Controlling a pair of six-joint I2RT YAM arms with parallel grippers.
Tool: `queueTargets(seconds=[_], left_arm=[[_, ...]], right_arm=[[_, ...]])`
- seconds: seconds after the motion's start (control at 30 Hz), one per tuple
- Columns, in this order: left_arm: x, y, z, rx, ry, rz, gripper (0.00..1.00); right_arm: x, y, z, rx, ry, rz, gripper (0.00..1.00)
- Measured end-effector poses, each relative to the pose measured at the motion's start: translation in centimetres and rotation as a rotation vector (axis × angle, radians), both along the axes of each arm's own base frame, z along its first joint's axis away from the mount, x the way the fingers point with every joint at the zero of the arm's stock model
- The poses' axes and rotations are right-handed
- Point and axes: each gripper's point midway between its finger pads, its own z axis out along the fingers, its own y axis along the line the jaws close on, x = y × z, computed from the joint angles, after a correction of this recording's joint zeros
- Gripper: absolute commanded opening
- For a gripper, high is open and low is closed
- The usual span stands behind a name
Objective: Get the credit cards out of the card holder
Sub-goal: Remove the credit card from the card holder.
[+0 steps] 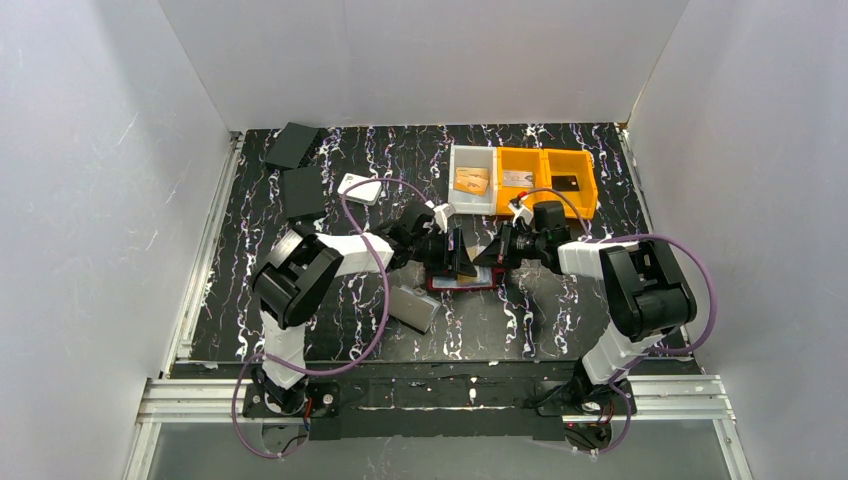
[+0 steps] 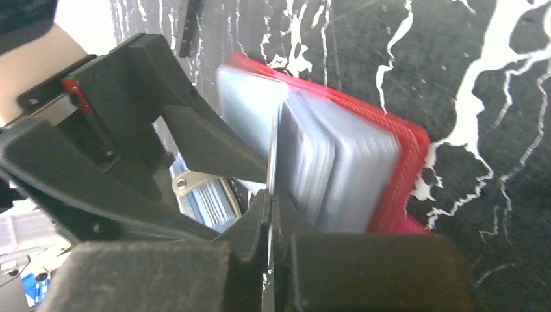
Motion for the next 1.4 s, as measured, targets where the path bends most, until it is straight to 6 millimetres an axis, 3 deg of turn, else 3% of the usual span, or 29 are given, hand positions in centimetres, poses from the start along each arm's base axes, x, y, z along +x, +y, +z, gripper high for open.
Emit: queueTargets(seconds=[0.27,0.37,0.4,0.43,0.73,0.9,1.4], left_arm=[[-1.5,0.9,1.0,-0.083,0.052,0.022,0.66],[-1.1,1.3,1.6,-0.15,0.08,0.067,0.69],[-1.0,1.4,1.9,-0.172,0.09,0.081,0.92],[-0.7,1.4,2.2,-0.196,0.096,0.097,0.98],[0.3,0.2,6.0,-0.372,0.087,0.117,0.98],[0.4,-0.1,7.1,-0.418,0.088,0.112,0.98],[0.7,0.7,6.5,-0.422,0.089,0.146,0.98]], right_arm=[[0.1,-1.0,-0.6,-0.034,-0.042,0.024,0.01],[0.5,-1.8,-0.3,-0.018,-0.053,0.021,0.01],[0.6,-2.0,-0.2,-0.01,-0.059,0.02,0.01],[0.7,-2.2,-0.1,0.001,-0.064,0.022,0.01],[-0.1,-2.1,1.3,0.107,-0.113,0.083,0.01],[-0.2,-1.8,2.1,0.139,-0.137,0.109,0.01],[-0.3,-1.7,4.0,0.207,-0.168,0.114,0.01]])
